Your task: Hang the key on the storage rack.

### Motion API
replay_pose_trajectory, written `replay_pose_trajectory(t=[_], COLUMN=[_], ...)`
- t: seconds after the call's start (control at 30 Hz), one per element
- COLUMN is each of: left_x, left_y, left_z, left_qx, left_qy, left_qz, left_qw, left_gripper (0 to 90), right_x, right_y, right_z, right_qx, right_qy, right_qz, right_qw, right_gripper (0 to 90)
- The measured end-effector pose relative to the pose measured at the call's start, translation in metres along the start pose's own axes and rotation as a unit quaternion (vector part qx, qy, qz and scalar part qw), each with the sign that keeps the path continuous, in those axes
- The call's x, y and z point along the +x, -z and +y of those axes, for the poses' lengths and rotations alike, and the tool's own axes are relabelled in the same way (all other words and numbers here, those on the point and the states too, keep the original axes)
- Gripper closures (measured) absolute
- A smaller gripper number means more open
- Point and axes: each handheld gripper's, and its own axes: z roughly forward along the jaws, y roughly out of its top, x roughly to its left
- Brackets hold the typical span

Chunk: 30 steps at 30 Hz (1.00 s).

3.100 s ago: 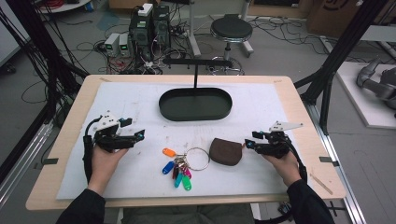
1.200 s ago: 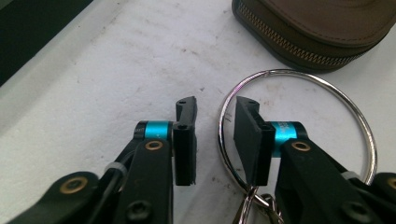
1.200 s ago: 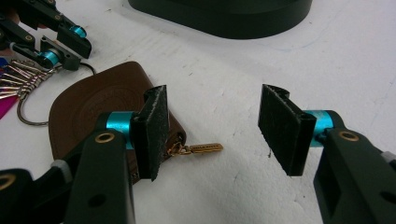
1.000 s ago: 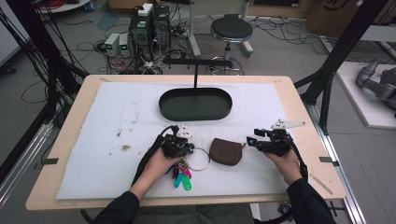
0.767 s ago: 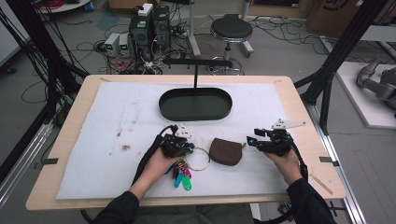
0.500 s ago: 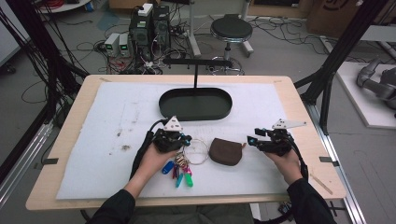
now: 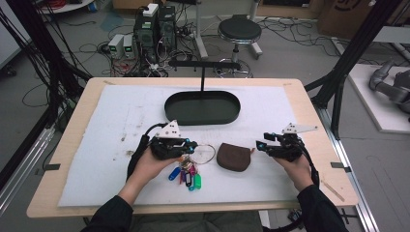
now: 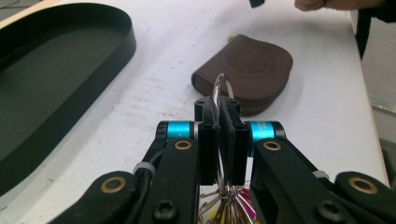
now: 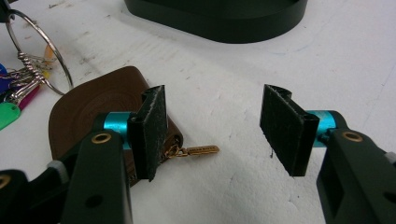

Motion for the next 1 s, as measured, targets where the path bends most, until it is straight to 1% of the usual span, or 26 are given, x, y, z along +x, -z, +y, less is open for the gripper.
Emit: replay_pose_trajectory(t=[0.03, 0.07, 0.1, 0.13, 0.23, 0.27, 0.3, 0.4, 0.47, 0.57, 0.63, 0.7, 0.77, 0.8, 0.83, 0.9, 1.0], left_x=[0.000, -0.001, -0.002, -0.002, -0.002, -0.002, -0.001, -0.001, 0.000, 0.001, 0.002, 0.003, 0.003, 0.004, 0.004, 0.004, 0.006], left_y=[-0.001, -0.004, -0.006, -0.007, -0.008, -0.008, -0.007, -0.006, -0.005, -0.002, 0.004, 0.006, 0.011, 0.017, 0.017, 0.021, 0.031], left_z=[-0.001, -0.002, -0.002, -0.002, -0.002, -0.003, -0.003, -0.004, -0.004, -0.003, 0.000, 0.001, 0.004, 0.007, 0.007, 0.011, 0.019], left_qx=[0.005, 0.019, 0.022, 0.027, 0.030, 0.029, 0.031, 0.030, 0.027, 0.023, 0.008, 0.005, -0.003, -0.008, -0.008, -0.018, -0.031], left_qy=[0.000, -0.003, -0.002, -0.006, -0.010, -0.007, -0.006, -0.004, -0.001, -0.002, -0.001, -0.002, -0.006, -0.009, -0.009, -0.009, -0.016], left_qz=[-0.008, -0.013, -0.017, -0.019, -0.022, -0.023, -0.024, -0.026, -0.025, -0.025, -0.022, -0.020, -0.015, -0.008, -0.008, -0.004, 0.006], left_qw=[1.0000, 0.9997, 0.9996, 0.9994, 0.9993, 0.9993, 0.9992, 0.9992, 0.9993, 0.9994, 0.9997, 0.9998, 0.9999, 0.9999, 0.9999, 0.9998, 0.9994], left_gripper=[83.2, 81.0, 80.3, 80.6, 83.0, 83.0, 85.8, 86.1, 86.2, 86.3, 86.3, 86.4, 86.4, 86.4, 86.4, 86.5, 86.4], right_x=[0.000, 0.000, 0.000, 0.000, -0.001, -0.001, -0.001, -0.002, -0.002, -0.002, -0.002, -0.003, -0.003, -0.003, -0.003, -0.004, -0.004], right_y=[0.000, 0.000, 0.000, 0.000, 0.000, 0.000, 0.001, 0.001, 0.000, 0.000, 0.001, 0.001, 0.001, 0.001, 0.001, 0.001, 0.002], right_z=[0.000, 0.000, 0.000, 0.000, 0.000, 0.000, 0.000, 0.000, 0.000, 0.000, 0.000, 0.000, 0.000, 0.000, 0.000, 0.000, 0.000], right_qx=[0.001, 0.000, 0.001, 0.001, 0.000, 0.000, 0.000, -0.001, -0.001, -0.001, -0.002, -0.001, -0.002, -0.002, -0.002, -0.003, -0.004], right_qy=[0.000, 0.001, 0.000, 0.001, 0.000, 0.000, -0.003, -0.001, -0.001, 0.000, -0.003, -0.003, -0.003, -0.003, -0.003, -0.006, -0.005], right_qz=[0.000, 0.000, 0.000, -0.001, 0.000, 0.000, 0.000, -0.001, -0.001, -0.001, -0.001, -0.001, -0.002, -0.002, -0.002, -0.004, -0.004], right_qw=[1.0000, 1.0000, 1.0000, 1.0000, 1.0000, 1.0000, 1.0000, 1.0000, 1.0000, 1.0000, 1.0000, 1.0000, 1.0000, 1.0000, 1.0000, 1.0000, 1.0000], right_gripper=[42.6, 42.5, 42.6, 42.6, 42.6, 42.6, 42.6, 42.6, 42.6, 42.6, 42.7, 42.7, 42.7, 42.7, 42.7, 42.7, 42.8])
